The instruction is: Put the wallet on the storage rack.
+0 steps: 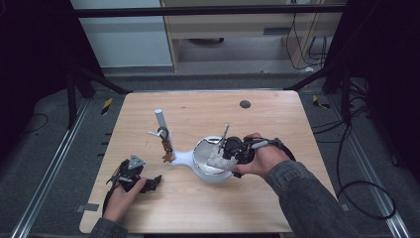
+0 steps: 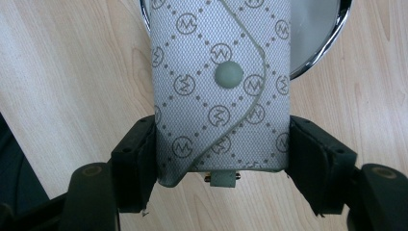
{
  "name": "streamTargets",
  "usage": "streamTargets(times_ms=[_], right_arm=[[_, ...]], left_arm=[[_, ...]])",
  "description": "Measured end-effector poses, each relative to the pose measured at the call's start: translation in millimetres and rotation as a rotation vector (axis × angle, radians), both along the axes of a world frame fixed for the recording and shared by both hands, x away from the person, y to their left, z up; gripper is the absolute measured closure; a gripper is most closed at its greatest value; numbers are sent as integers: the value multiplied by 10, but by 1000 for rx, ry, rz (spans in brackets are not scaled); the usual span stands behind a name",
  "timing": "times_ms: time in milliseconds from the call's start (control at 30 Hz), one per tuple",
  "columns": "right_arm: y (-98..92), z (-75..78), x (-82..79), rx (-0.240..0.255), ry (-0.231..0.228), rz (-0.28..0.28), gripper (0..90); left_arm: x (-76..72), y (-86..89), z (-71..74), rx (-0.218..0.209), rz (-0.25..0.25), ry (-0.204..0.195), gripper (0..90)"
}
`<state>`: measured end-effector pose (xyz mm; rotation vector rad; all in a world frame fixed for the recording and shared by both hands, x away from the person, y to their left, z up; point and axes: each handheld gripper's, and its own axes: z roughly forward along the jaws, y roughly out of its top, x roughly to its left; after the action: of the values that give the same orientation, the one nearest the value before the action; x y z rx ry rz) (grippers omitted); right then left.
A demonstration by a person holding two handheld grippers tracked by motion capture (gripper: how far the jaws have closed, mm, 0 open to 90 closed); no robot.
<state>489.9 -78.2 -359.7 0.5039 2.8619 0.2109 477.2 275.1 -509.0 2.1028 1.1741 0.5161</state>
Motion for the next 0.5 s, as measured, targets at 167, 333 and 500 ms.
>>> streamTargets(times_ms=[167,333,500], right_arm=[[23,-5,14,-3,6,0,319],[43,-11,39,-18,10,-7,319],[54,-20,57,-24,13,-7,319]], left_arm=[[0,-2,0,0,0,0,0],[0,-3,0,-1,-1,0,0],[1,-5,0,-1,-2,1,0]])
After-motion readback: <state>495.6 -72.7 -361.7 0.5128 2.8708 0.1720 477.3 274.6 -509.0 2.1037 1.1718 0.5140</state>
